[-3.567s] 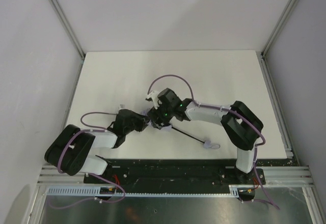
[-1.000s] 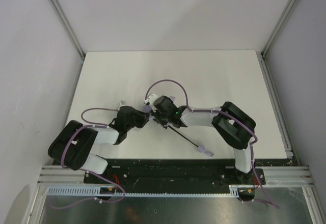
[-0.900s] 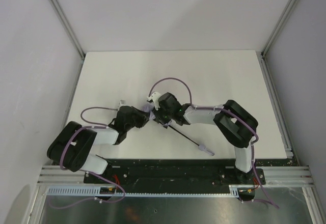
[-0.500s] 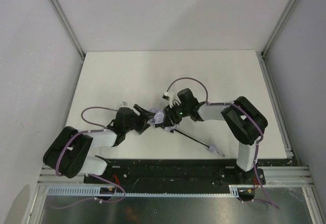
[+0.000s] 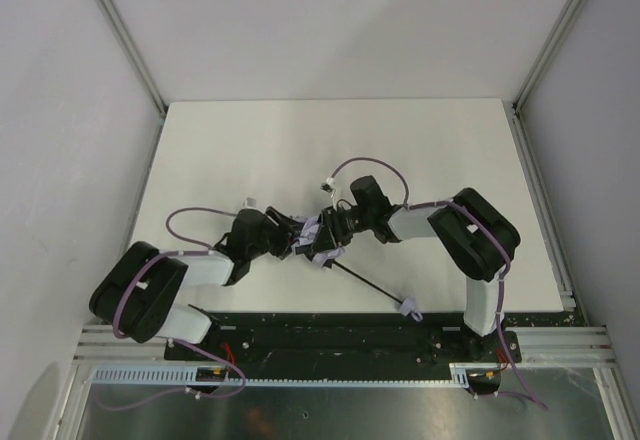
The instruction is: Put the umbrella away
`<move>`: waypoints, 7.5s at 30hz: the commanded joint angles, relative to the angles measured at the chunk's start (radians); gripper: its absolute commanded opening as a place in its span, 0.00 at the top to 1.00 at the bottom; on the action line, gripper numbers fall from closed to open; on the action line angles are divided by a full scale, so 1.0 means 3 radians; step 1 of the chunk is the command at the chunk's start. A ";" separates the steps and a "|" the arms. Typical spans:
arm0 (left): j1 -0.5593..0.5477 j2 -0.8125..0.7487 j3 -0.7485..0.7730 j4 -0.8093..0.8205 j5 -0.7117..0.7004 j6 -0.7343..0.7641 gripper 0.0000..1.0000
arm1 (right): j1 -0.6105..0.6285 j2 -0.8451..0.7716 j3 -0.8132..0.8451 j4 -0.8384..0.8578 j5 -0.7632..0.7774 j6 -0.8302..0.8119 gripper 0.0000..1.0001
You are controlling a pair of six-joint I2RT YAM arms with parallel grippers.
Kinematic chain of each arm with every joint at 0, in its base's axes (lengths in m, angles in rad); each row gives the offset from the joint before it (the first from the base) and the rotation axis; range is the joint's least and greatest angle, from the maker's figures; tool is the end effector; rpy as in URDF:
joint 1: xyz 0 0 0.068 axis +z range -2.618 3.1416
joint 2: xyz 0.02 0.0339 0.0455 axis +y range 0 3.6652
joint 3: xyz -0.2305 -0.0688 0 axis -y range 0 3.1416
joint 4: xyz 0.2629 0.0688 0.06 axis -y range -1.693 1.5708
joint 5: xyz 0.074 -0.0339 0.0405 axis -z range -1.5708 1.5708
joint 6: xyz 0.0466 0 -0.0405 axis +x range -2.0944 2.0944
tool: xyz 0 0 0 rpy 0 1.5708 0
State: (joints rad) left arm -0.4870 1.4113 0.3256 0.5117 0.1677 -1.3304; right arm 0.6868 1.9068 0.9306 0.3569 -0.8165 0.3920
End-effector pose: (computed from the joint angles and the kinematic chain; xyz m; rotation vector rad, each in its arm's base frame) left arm 0.2259 -0.1284 0.0714 -0.8829 2.2365 -1.1551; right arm 0.2717 0.2667 0.0855 -0.8471 2.2058 1.4662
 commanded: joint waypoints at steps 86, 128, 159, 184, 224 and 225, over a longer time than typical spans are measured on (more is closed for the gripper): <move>-0.0054 -0.1534 0.1550 0.0878 0.0458 -0.0203 1.00 | 0.0862 -0.2408 -0.1700 0.1681 0.1726 0.5011 0.26; -0.0855 -0.1435 0.0023 0.0871 0.0383 -0.1091 1.00 | -0.0535 -0.1874 -0.0840 0.2820 0.0755 0.3502 1.00; 0.0022 -0.0335 0.0347 -0.1516 -0.0018 -0.1140 1.00 | 0.0238 -0.1214 -0.0918 0.1671 0.0251 0.0687 1.00; 0.0459 0.0639 0.1334 -0.2758 0.0222 -0.0124 1.00 | 0.0897 -0.0500 -0.0783 0.0887 0.1789 -0.1192 1.00; 0.0450 -0.0300 0.1686 -0.2828 0.0014 0.0760 1.00 | 0.0701 -0.2328 -0.0597 -0.0096 0.1500 0.0282 0.32; 0.0428 -0.0411 0.1737 -0.2819 -0.0099 0.0874 1.00 | 0.0622 -0.2486 -0.0597 -0.0247 0.1536 0.0311 0.32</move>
State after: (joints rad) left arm -0.3401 1.4284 0.7494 -0.3553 0.2333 -1.2179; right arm 0.9371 1.3056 0.7334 0.4061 -0.3389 0.3408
